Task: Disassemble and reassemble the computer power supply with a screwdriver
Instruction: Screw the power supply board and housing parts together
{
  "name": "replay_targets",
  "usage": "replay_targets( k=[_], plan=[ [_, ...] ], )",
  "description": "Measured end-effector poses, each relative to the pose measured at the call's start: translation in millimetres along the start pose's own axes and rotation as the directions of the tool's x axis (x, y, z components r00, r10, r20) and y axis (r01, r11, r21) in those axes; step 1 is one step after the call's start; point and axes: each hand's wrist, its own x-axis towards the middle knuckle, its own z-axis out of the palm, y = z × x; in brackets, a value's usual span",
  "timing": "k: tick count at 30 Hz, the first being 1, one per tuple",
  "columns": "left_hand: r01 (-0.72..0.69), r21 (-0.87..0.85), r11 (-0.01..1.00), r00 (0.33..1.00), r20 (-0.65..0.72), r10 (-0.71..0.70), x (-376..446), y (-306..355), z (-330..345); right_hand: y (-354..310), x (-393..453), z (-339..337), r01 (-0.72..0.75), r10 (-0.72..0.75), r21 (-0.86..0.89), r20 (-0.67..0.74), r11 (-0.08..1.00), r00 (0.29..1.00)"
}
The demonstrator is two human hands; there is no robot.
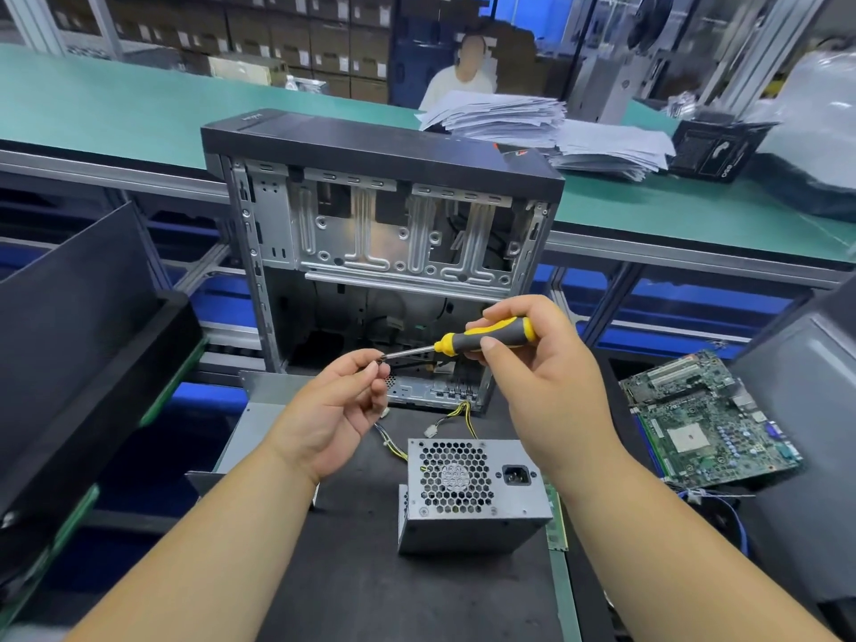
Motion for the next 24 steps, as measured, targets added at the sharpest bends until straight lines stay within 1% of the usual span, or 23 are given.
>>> replay_targets(
  k=[6,10,13,16,21,24],
  plan=[
    [0.008,0.033,0.999,1.0,-0.017,-0.007,2,0,3,2,0,-3,-0.014,0.014,-0.008,-0.012,1.0,1.0],
    [0.001,0.154,0.988,0.997,-0.077,0.011,8,-1,7,6,1,-5,-0.022,0.022,-0.054,0.005,0.998,1.0],
    [-0.018,0.295,0.955,0.99,-0.129,0.058,12,-3,9,9,3,-5,-0.048,0.049,-0.087,0.007,0.995,0.999],
    [-0.063,0.406,0.912,0.983,-0.132,0.127,15,-4,12,11,4,-5,-0.091,0.091,-0.082,-0.003,0.992,0.996],
    [-0.135,0.461,0.877,0.97,-0.118,0.212,18,-6,11,14,5,-3,-0.13,0.127,-0.076,-0.045,0.989,0.991],
    [-0.162,0.479,0.863,0.963,-0.113,0.244,19,-7,9,16,5,-1,-0.155,0.153,-0.058,-0.043,0.986,0.987]
  ],
)
